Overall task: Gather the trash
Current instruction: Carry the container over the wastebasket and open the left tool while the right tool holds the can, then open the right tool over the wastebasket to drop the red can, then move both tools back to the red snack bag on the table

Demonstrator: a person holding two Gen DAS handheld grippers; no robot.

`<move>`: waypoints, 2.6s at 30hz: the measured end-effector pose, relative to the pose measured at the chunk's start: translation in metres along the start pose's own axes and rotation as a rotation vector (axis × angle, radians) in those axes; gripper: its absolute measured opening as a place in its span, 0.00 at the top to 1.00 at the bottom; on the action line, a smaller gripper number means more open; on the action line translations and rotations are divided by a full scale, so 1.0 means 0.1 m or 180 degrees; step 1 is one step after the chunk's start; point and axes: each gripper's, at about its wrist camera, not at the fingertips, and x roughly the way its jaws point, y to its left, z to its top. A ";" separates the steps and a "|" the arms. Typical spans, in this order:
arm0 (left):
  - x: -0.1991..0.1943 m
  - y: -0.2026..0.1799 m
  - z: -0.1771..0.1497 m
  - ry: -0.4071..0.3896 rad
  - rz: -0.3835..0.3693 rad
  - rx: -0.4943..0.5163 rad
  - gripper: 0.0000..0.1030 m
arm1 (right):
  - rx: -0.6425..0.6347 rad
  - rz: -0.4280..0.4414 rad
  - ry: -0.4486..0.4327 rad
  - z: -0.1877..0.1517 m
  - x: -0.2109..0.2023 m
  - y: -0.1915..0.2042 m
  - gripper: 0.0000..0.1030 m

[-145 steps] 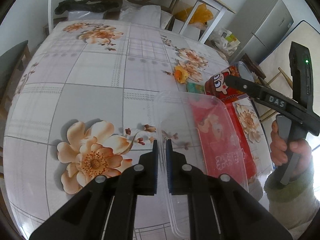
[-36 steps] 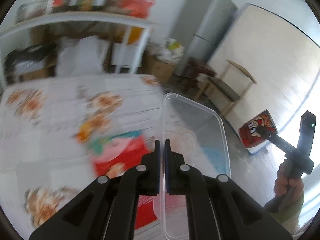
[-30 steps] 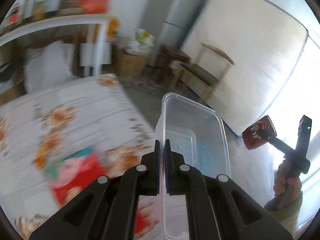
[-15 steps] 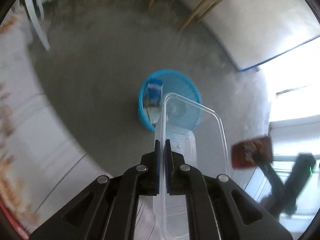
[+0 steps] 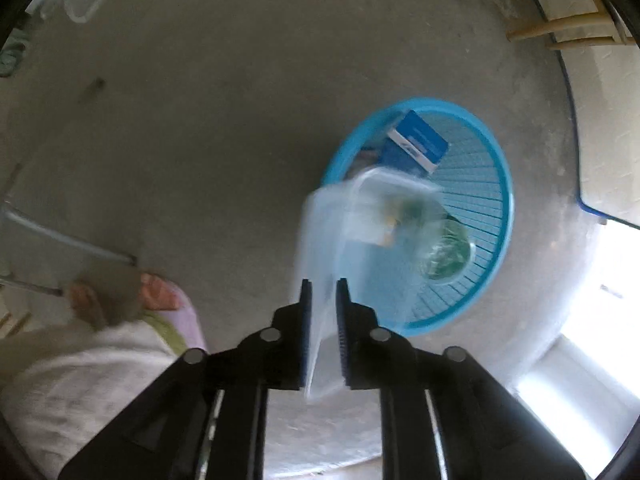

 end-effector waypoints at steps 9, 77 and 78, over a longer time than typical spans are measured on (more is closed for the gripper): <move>-0.16 0.02 0.03 0.0063 -0.0574 -0.0156 0.74 | -0.0031 0.0072 0.0102 -0.03 0.14 0.04 0.39; -2.95 3.73 -2.71 -0.2337 -0.1106 0.0201 0.44 | -0.1238 -0.0957 0.1517 0.07 2.25 0.99 0.49; -2.95 3.74 -2.72 -0.2344 -0.1112 0.0193 0.44 | -0.1243 -0.0999 0.1470 0.08 2.19 1.01 0.44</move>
